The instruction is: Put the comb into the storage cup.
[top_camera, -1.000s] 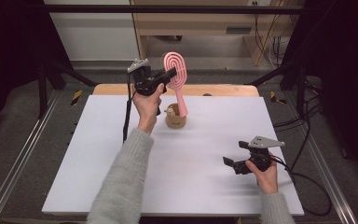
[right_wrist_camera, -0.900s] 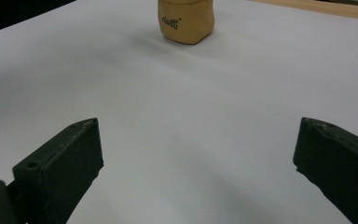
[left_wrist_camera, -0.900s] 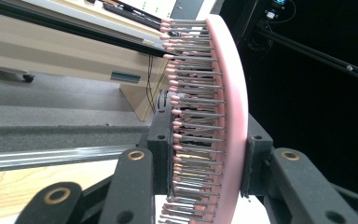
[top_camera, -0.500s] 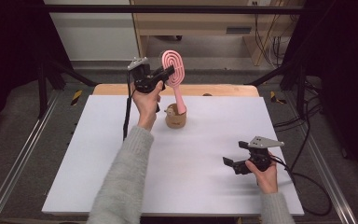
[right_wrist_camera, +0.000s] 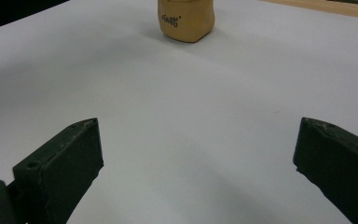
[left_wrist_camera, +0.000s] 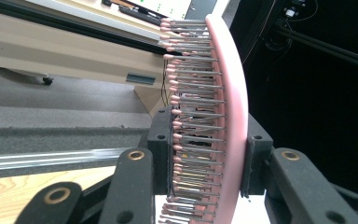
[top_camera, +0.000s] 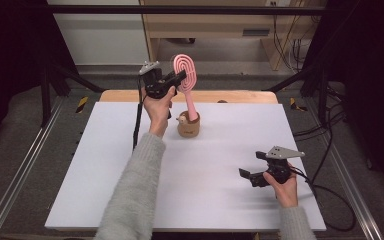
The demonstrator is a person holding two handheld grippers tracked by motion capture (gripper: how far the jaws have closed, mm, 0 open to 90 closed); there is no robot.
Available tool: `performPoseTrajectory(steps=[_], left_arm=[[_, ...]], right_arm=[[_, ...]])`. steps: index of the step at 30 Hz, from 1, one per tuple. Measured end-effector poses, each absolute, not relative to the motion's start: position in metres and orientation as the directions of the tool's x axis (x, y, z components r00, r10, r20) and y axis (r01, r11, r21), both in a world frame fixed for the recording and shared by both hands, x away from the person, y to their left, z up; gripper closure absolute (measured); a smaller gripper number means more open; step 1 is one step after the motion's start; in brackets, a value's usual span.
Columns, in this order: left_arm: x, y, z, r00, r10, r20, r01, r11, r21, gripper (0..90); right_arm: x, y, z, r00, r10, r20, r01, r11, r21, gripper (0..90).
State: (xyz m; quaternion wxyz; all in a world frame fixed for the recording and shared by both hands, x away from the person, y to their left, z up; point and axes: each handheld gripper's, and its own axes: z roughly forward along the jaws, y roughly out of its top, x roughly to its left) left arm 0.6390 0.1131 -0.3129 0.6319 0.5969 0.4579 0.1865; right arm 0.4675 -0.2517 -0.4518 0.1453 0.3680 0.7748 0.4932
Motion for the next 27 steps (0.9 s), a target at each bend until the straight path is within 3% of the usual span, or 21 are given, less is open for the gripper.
performPoseTrajectory(steps=[27], left_arm=[[0.652, 0.108, -0.33, 0.497, 0.799, -0.337, 0.326, 0.188, 0.926, 63.7]], right_arm=[[0.467, -0.252, -0.452, -0.688, 0.712, 0.141, 0.428, 0.241, 0.871, 1.7]])
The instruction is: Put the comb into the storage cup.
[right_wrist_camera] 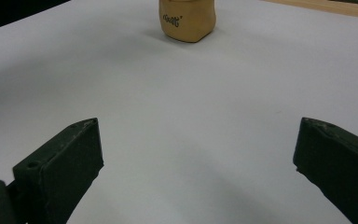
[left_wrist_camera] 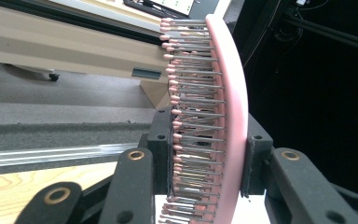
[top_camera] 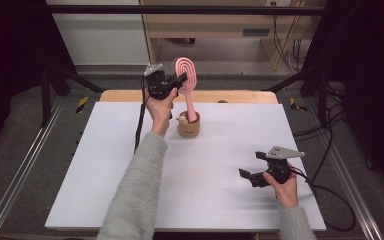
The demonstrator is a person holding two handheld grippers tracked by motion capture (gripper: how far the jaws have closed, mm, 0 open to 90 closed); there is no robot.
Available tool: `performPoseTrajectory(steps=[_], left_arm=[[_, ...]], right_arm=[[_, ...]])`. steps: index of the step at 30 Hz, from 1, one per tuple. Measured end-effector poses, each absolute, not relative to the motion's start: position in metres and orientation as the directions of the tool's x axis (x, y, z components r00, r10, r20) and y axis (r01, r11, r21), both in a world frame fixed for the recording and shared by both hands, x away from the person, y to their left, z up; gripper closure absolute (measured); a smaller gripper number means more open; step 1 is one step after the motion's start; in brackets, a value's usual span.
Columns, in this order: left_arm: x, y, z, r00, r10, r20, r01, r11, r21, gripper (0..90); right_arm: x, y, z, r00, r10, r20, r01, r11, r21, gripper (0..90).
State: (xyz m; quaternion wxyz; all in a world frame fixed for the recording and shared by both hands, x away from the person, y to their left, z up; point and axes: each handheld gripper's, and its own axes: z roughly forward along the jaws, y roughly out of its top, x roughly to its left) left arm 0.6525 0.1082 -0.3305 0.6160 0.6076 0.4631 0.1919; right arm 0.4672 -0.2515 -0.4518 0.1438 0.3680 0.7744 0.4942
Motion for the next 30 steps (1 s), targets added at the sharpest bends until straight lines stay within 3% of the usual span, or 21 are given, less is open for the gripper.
performPoseTrajectory(steps=[30], left_arm=[[0.648, 0.113, -0.358, 0.494, 0.797, -0.347, 0.354, 0.181, 0.918, 63.7]], right_arm=[[0.467, -0.25, -0.452, -0.691, 0.708, 0.149, 0.434, 0.24, 0.868, 1.7]])
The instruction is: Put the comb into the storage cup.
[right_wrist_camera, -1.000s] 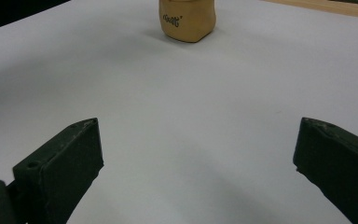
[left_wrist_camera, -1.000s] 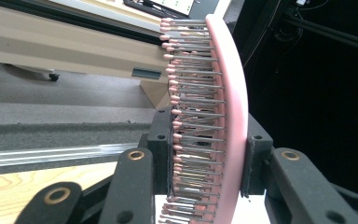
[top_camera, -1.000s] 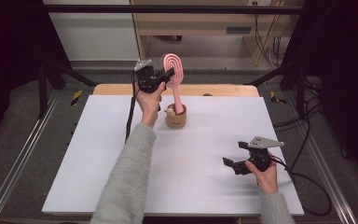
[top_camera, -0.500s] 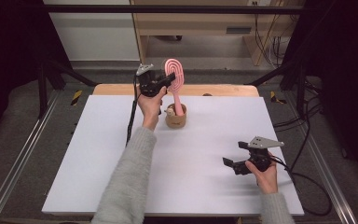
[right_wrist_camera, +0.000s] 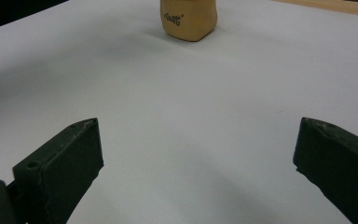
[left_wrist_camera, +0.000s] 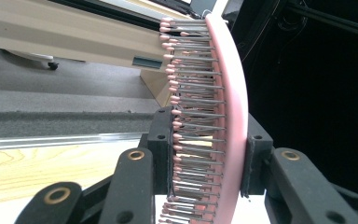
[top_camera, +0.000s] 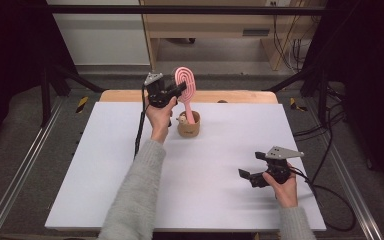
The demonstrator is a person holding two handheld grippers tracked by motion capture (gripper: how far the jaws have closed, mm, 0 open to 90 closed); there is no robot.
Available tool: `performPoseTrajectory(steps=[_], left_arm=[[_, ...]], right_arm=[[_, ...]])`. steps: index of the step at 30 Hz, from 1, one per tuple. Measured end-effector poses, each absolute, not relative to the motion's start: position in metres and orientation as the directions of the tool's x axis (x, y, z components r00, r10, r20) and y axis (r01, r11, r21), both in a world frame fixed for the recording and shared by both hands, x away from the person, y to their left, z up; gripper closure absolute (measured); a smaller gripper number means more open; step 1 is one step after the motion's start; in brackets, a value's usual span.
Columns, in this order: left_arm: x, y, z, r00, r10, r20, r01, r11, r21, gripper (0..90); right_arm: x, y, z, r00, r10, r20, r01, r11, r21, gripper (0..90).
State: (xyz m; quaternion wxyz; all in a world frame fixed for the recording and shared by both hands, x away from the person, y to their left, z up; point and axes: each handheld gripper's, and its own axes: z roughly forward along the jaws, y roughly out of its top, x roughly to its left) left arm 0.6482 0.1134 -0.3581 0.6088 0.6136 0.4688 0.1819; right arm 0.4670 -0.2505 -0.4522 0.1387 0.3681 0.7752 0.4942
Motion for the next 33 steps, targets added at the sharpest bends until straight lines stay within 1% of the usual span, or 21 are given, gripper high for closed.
performPoseTrajectory(steps=[21, 33], left_arm=[[0.646, 0.121, -0.376, 0.477, 0.805, -0.353, 0.37, 0.181, 0.911, 63.6], [0.646, 0.131, -0.383, 0.458, 0.804, -0.379, 0.38, 0.208, 0.901, 63.6]], right_arm=[[0.467, -0.25, -0.452, -0.691, 0.708, 0.148, 0.433, 0.241, 0.869, 1.7], [0.467, -0.25, -0.453, -0.69, 0.709, 0.143, 0.432, 0.245, 0.868, 1.7]])
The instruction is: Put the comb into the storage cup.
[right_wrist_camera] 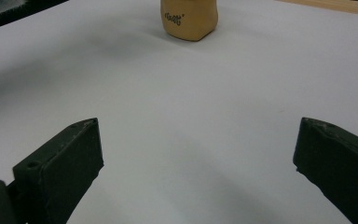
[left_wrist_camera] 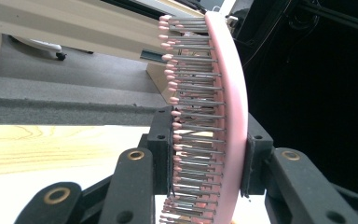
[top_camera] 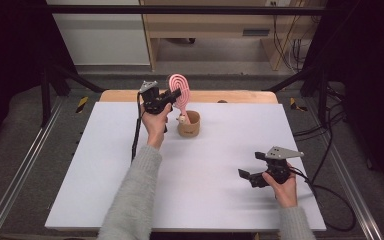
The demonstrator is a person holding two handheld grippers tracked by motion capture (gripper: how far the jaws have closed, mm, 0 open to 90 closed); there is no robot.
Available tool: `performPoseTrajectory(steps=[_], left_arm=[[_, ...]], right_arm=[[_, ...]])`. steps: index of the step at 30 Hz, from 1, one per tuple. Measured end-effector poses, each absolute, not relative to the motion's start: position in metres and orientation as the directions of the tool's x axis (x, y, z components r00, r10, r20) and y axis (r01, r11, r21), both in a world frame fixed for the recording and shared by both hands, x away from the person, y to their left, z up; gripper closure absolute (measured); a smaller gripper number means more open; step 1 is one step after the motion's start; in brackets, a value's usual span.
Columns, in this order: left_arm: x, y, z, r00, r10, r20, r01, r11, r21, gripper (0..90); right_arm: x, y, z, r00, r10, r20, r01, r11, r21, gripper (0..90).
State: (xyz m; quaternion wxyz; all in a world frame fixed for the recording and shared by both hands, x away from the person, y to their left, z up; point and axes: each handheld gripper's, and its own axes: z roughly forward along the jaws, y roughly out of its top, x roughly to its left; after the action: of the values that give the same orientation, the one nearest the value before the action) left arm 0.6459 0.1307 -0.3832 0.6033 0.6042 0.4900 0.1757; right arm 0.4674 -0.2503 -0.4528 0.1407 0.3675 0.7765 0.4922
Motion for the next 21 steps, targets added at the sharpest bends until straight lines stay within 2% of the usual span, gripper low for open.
performPoseTrajectory(steps=[21], left_arm=[[0.6433, 0.1401, -0.3882, 0.443, 0.803, -0.398, 0.379, 0.235, 0.895, 62.9]], right_arm=[[0.4673, -0.25, -0.4527, -0.692, 0.707, 0.149, 0.433, 0.241, 0.868, 1.7]])
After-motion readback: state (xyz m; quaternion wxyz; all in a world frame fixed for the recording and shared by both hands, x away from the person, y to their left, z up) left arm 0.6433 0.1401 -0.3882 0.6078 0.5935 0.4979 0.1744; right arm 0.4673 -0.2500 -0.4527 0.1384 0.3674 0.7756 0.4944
